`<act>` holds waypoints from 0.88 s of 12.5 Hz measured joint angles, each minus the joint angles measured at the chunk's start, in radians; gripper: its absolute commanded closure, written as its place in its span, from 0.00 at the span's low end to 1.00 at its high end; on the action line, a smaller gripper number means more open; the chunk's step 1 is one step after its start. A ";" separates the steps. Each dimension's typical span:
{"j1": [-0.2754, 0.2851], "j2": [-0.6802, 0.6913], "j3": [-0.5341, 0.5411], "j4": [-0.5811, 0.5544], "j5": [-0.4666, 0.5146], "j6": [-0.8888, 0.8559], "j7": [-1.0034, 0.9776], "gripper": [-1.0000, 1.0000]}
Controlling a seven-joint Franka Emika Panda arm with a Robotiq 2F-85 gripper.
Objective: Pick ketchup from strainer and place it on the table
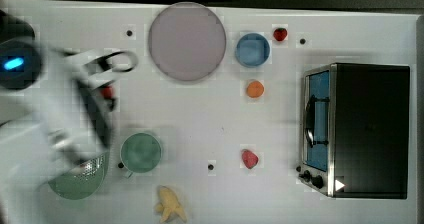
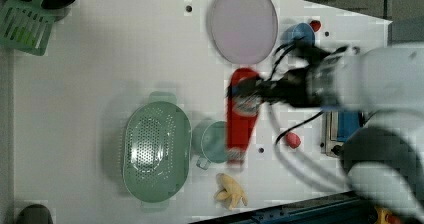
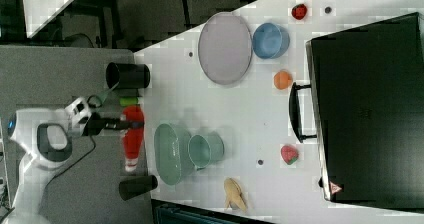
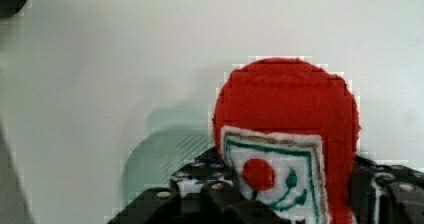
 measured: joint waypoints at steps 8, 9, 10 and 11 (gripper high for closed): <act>-0.219 0.035 -0.357 -0.014 -0.004 0.013 -0.283 0.41; -0.233 0.039 -0.390 -0.034 -0.002 0.034 -0.299 0.41; -0.237 0.040 -0.425 -0.062 0.000 0.061 -0.311 0.41; -0.242 0.040 -0.446 -0.094 0.003 0.094 -0.313 0.41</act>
